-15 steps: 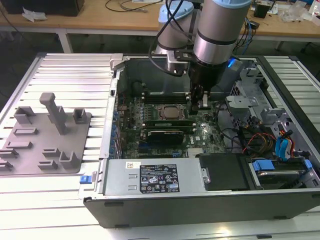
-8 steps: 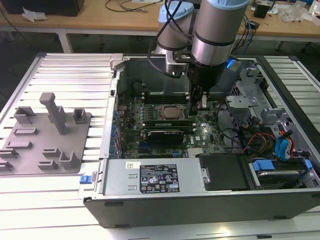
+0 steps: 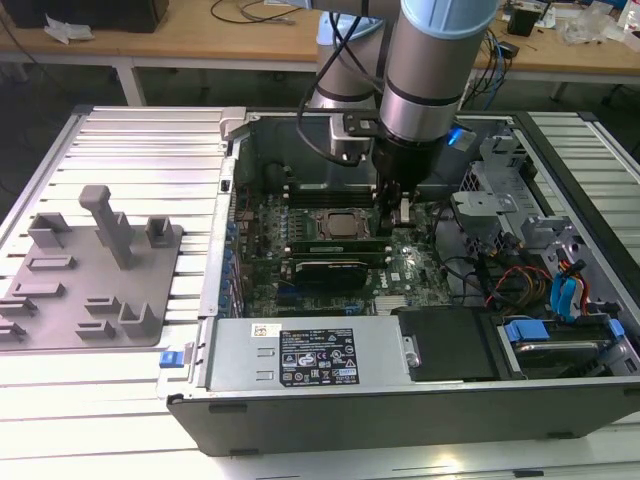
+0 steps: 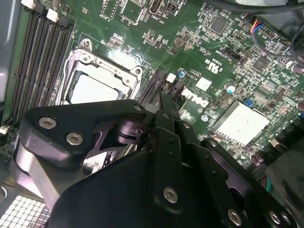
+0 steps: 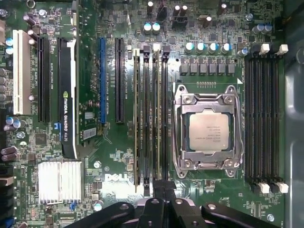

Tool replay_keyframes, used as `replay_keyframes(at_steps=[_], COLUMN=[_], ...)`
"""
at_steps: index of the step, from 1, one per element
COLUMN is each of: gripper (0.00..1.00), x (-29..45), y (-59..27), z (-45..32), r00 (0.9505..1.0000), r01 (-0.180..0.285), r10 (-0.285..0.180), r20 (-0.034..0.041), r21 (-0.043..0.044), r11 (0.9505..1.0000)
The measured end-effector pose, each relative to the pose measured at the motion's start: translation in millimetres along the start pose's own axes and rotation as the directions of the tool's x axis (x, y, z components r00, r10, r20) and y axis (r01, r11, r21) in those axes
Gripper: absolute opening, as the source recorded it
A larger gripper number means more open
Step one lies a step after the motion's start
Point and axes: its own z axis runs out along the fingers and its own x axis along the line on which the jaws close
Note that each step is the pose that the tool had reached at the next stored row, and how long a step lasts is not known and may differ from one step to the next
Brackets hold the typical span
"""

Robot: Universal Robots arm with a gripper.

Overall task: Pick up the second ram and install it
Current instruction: 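Press down the second ram until it locks into place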

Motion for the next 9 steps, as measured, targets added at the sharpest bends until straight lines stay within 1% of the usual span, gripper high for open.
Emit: replay_keyframes(at_steps=[1,2,6,9], gripper=[0.08,0.08,0.08,0.08], x=[0.0,0.0,0.1,0.2], y=[0.0,0.0,0.0,0.0], z=[3.2,4.6,6.9,10.3], r00=[1.0,1.0,1.0,1.0], r01=[0.0,0.0,0.0,0.0], r10=[0.0,0.0,0.0,0.0], r20=[0.0,-0.0001,-0.0001,-0.0001], r21=[0.0,0.0,0.0,0.0], r11=[1.0,1.0,1.0,1.0])
